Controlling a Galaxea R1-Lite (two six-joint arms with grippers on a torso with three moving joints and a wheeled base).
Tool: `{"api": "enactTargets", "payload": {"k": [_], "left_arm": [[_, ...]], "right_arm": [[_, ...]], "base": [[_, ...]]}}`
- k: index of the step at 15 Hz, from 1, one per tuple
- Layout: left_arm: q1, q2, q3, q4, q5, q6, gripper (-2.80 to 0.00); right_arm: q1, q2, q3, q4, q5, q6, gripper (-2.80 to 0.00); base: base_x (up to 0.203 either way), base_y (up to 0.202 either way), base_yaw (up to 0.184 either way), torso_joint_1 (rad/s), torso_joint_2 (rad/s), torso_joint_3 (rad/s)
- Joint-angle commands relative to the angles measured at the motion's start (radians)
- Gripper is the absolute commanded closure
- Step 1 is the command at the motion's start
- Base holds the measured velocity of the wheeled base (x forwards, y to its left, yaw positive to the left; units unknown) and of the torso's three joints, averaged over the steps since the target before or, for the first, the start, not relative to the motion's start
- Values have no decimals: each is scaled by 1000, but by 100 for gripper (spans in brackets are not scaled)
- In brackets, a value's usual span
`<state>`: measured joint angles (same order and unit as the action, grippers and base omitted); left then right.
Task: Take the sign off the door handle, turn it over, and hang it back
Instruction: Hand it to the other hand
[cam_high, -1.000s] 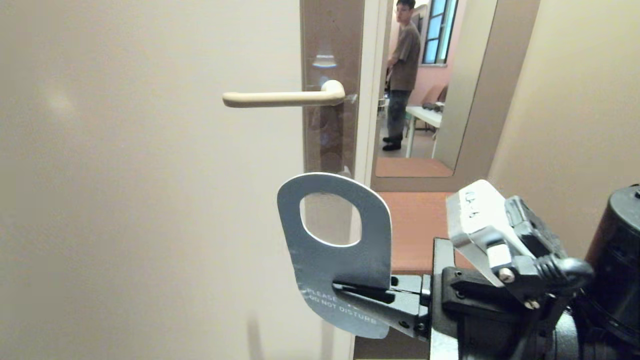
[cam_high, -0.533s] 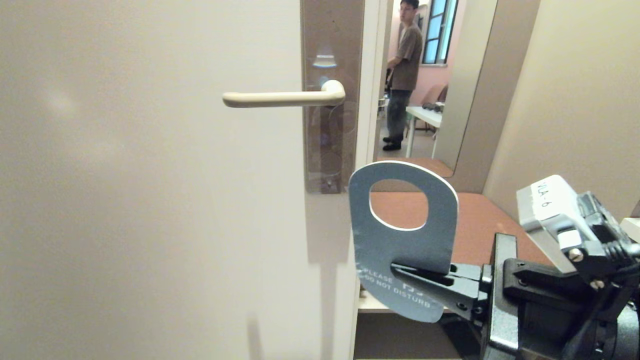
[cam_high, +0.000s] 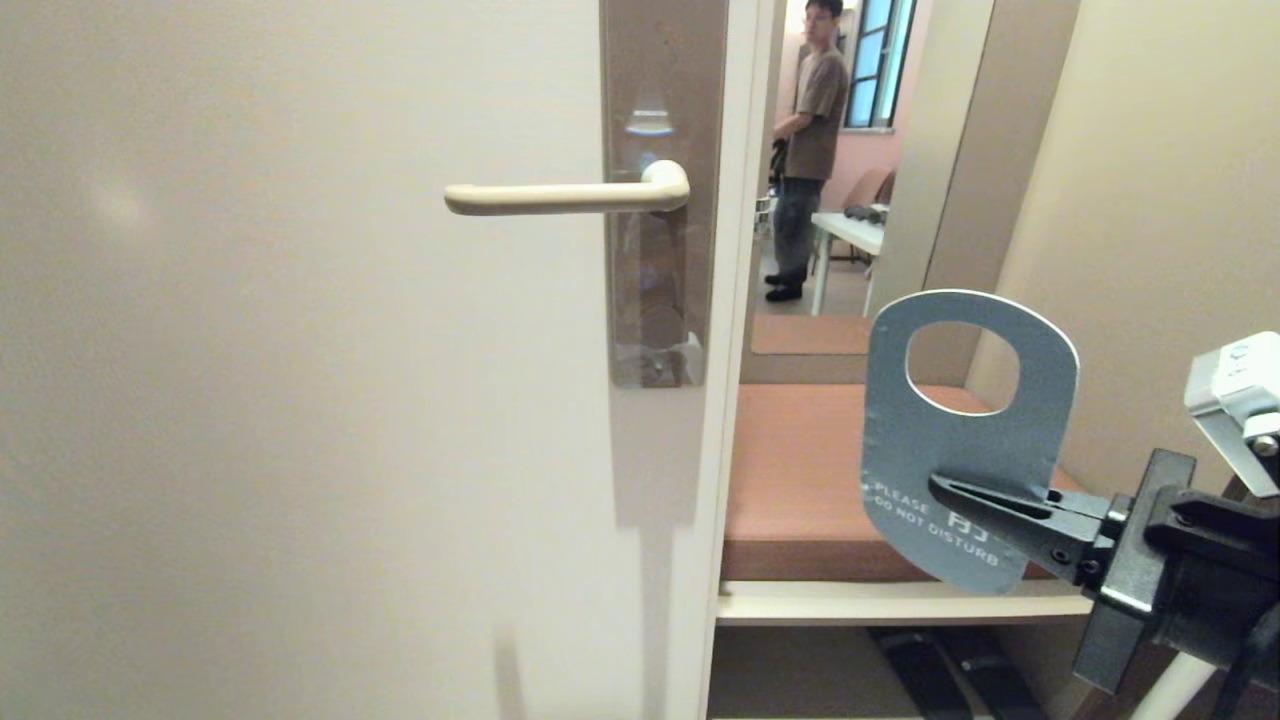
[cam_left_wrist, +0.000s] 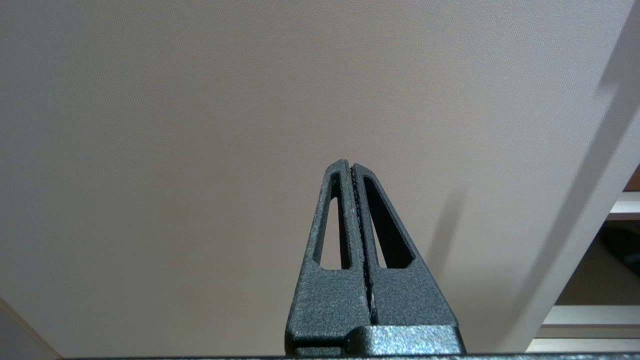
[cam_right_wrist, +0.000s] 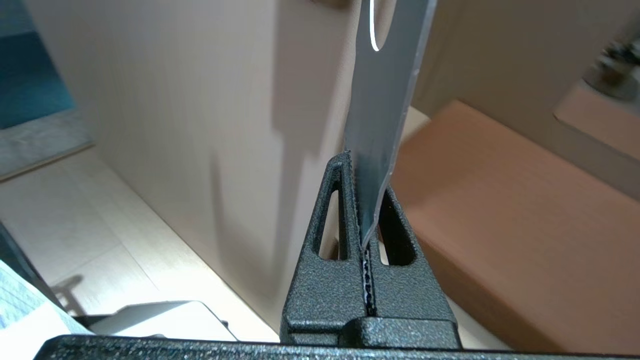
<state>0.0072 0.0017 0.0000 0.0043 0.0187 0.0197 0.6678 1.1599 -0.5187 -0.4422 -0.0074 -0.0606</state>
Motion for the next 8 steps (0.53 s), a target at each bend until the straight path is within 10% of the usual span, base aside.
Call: {"api": "enactTargets", "payload": {"k": [1, 8], "left_arm": [[0, 0, 0, 0, 1, 0, 0], [0, 0, 0, 0, 1, 0, 0]], "right_arm": [[-22, -79, 24, 9, -7, -1, 0], [-319, -233, 169, 14, -70, -17, 0]], "base": [[0, 0, 0, 0, 0, 0], [0, 0, 0, 0, 0, 0]]}}
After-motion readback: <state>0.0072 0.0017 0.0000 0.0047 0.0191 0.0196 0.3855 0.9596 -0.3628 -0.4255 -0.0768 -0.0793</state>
